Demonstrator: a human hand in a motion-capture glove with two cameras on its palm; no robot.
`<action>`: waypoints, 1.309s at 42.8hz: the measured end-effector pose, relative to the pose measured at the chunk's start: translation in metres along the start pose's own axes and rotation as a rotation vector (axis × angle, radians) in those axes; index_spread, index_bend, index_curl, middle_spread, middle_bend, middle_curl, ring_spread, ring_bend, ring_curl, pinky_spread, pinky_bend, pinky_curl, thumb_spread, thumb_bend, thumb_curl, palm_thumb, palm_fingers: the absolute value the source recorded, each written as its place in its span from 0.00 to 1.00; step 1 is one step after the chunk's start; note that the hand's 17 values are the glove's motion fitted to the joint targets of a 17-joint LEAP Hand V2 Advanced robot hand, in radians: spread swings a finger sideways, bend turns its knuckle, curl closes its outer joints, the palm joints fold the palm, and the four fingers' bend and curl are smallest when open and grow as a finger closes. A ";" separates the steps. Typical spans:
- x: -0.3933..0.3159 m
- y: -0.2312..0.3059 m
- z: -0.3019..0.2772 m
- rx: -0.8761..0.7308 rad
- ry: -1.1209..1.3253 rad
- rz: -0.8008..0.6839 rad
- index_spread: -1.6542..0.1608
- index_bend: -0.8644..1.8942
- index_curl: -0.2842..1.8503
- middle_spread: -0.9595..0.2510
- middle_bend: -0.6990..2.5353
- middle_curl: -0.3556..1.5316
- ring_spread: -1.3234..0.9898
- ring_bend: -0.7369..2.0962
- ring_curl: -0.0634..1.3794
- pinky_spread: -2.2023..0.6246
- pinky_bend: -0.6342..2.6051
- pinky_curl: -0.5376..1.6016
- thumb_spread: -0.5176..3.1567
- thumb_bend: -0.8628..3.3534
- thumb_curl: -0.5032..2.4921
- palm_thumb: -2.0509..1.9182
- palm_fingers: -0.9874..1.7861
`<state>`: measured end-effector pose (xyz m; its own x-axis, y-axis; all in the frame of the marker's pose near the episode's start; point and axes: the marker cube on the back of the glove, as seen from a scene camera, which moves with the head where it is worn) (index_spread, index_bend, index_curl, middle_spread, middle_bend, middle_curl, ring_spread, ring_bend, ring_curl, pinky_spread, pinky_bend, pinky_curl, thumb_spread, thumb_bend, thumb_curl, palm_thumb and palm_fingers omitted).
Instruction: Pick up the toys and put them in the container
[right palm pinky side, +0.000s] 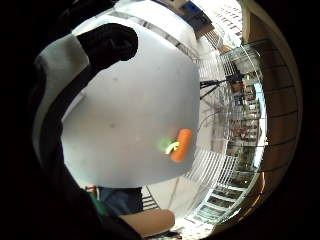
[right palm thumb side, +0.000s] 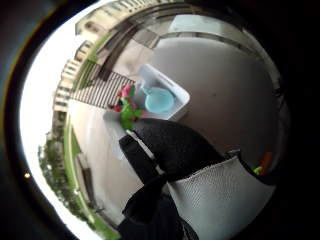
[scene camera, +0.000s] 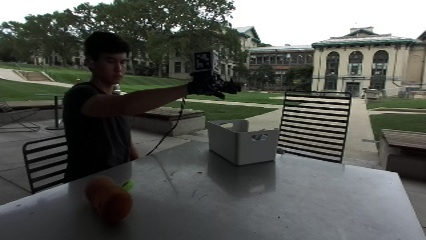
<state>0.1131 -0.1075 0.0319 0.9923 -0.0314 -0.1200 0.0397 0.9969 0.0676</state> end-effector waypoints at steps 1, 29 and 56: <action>0.023 -0.007 0.006 -0.001 0.039 0.059 0.73 0.35 0.26 0.75 0.27 0.51 0.56 0.49 0.25 0.78 0.61 0.44 0.41 0.18 0.29 0.48 0.31; 0.199 0.177 0.124 -0.177 -0.119 0.250 0.74 0.34 0.21 0.75 0.28 0.46 0.54 0.53 0.26 0.77 0.60 0.42 0.42 0.19 0.25 0.49 0.34; 0.198 0.241 0.235 -0.379 -0.057 0.304 0.72 0.31 0.13 0.63 0.34 0.46 0.43 0.76 0.35 0.67 0.66 0.43 0.46 0.21 0.25 0.54 0.47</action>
<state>0.3467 0.1093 0.2574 0.9575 0.2719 -0.0959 -0.2880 0.9172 -0.2752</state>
